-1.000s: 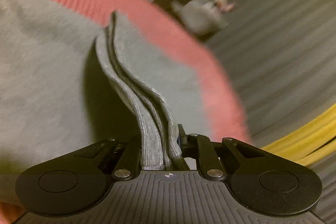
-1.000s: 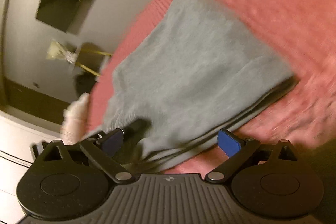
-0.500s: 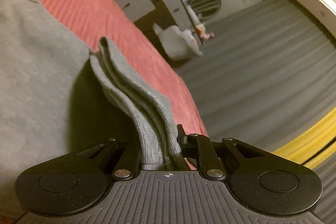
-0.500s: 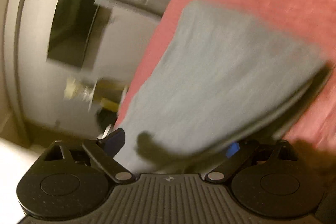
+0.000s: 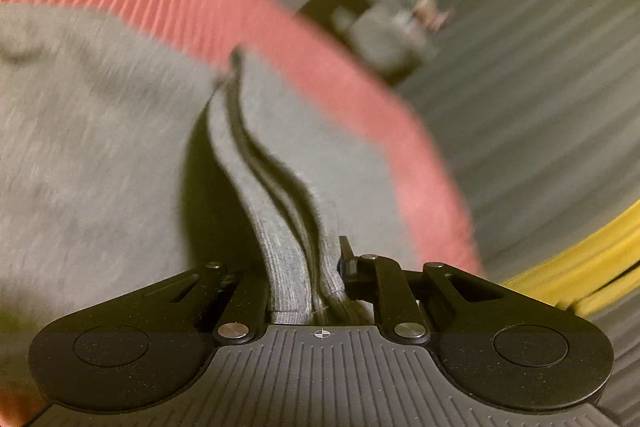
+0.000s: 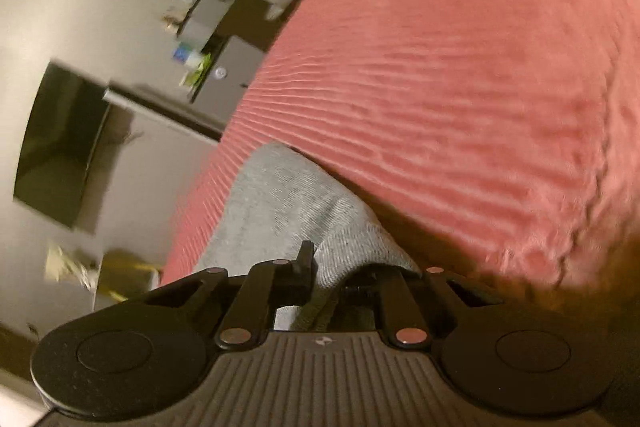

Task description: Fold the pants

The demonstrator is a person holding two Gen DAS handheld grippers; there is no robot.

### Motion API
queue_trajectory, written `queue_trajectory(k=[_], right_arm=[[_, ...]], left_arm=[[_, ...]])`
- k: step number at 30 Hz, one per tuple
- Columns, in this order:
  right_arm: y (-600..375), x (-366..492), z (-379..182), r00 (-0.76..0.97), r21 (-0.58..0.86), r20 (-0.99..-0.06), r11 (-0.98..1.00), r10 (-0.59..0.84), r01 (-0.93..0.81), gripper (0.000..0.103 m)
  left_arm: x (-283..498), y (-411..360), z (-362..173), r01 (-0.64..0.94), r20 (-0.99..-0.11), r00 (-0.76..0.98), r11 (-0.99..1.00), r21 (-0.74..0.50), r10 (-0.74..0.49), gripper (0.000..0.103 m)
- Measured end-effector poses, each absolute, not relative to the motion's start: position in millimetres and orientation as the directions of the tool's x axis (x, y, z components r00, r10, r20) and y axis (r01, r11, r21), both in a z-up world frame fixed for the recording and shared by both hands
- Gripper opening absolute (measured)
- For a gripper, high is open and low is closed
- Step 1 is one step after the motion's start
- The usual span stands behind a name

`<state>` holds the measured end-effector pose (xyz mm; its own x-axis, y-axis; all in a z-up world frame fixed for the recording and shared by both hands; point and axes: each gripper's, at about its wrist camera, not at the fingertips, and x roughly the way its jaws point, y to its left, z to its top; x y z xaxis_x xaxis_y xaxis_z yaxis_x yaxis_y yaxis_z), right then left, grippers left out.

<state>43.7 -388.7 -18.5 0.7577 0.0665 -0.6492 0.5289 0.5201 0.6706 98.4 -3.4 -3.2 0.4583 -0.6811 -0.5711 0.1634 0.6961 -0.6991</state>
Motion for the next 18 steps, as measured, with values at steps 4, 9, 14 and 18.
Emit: queue_trajectory(k=[4,9,14,18], right_arm=[[-389.9,56.3,-32.4,0.676,0.613,-0.733,0.507,0.079,0.606,0.011],[-401.2,51.0,-37.4,0.689,0.652,-0.715,0.464,0.115,0.599,0.012],[-396.1,53.8,-37.4,0.69,0.653,-0.714,0.473,0.122,0.592,0.015],[-391.6,55.1,-37.8,0.694,0.652,-0.709,0.489,0.124,0.579,0.017]], left_arm=[[106.2,-15.0,-16.4,0.097,-0.707,0.422,0.804,-0.587,-0.567,0.026],[117.9,-5.3,10.5,0.09,-0.662,0.598,0.858,-0.506,-0.453,0.074],[160.9,-9.9,2.6,0.081,-0.665,0.57,0.839,-0.538,-0.482,0.073],[176.9,-13.3,-13.7,0.054,-0.662,0.567,0.824,-0.564,-0.49,0.076]])
